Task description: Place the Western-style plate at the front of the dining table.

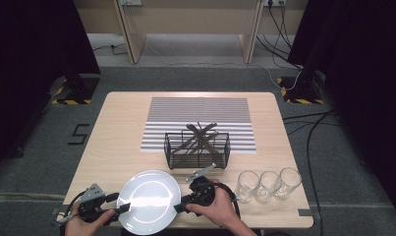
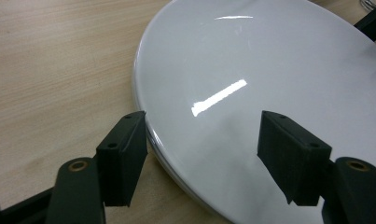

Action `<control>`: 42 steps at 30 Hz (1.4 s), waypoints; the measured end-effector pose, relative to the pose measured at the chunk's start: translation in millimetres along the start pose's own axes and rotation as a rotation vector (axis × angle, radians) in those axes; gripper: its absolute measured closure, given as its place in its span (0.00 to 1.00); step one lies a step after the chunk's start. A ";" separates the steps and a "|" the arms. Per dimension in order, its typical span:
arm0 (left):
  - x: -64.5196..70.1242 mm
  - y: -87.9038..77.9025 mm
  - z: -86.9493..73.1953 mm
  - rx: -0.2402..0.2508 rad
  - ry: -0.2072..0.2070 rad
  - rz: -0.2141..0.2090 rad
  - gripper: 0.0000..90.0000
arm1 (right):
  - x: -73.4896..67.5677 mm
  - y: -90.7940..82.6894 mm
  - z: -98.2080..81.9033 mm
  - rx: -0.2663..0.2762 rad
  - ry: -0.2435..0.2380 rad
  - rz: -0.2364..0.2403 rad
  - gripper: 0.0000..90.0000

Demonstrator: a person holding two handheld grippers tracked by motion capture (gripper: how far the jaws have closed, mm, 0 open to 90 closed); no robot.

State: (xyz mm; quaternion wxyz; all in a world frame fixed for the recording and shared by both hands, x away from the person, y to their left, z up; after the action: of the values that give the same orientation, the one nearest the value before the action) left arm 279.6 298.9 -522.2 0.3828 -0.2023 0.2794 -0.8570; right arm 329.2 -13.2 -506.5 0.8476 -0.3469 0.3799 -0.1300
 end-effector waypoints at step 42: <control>-14.8 -7.5 7.0 0.160 -0.074 0.018 0.36 | 15.1 -9.2 38.1 0.268 0.320 0.072 0.96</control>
State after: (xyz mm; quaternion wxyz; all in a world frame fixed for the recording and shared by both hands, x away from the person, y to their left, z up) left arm 288.7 312.2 -514.1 0.4155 -0.2000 0.1975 -0.8651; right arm 367.9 -8.6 -490.6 0.8191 -0.1923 0.5011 -0.2024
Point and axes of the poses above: each handheld gripper's, and its own axes: y roughly forward along the jaws, z roughly out of its top, x roughly to its right, the point moved 3 cm from there along y, roughly forward along the jaws, and after that the axes turned 7 degrees about y, right-handed, at the moved point
